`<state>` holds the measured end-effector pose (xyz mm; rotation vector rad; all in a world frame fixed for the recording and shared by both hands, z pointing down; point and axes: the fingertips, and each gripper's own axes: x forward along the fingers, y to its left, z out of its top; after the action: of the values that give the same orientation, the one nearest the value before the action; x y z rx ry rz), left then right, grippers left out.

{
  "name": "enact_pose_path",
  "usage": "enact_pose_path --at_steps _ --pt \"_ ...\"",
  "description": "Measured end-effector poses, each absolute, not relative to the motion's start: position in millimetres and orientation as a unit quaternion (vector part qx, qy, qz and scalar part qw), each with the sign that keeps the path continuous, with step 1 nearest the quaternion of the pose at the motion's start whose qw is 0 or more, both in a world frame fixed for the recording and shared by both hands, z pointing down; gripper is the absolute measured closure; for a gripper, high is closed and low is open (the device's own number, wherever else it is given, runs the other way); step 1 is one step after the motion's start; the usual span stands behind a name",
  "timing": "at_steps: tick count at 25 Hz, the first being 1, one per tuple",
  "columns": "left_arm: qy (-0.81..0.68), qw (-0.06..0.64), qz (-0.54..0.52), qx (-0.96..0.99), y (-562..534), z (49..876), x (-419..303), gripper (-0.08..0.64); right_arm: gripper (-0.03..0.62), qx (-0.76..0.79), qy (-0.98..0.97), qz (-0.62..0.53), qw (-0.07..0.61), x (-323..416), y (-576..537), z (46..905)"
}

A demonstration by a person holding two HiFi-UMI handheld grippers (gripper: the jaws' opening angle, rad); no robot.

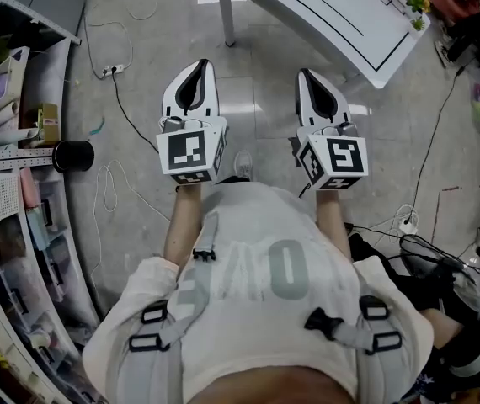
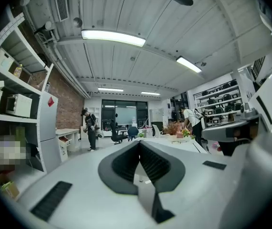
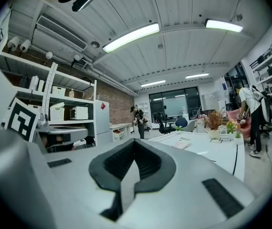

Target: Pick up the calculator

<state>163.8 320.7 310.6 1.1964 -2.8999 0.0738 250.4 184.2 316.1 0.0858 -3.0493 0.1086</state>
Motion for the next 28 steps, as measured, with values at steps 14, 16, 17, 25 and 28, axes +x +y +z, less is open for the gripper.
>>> enact_pose_path --at_steps 14,16,17,25,28 --pt "-0.911 0.009 0.015 0.412 298 315 99 0.54 0.584 0.081 -0.995 0.007 0.054 207 157 320" --pt "-0.909 0.006 0.012 0.416 290 314 90 0.54 0.584 0.085 -0.995 0.004 0.052 199 150 320" --pt "-0.909 0.007 0.011 0.417 287 315 85 0.54 0.584 0.086 -0.995 0.004 0.051 195 148 321" --pt "-0.906 0.019 0.017 0.423 248 341 44 0.54 0.584 0.082 -0.995 -0.002 0.053 147 111 342" --pt "-0.911 0.025 0.016 0.412 234 343 13 0.54 0.584 0.074 -0.996 -0.003 0.054 116 93 345"
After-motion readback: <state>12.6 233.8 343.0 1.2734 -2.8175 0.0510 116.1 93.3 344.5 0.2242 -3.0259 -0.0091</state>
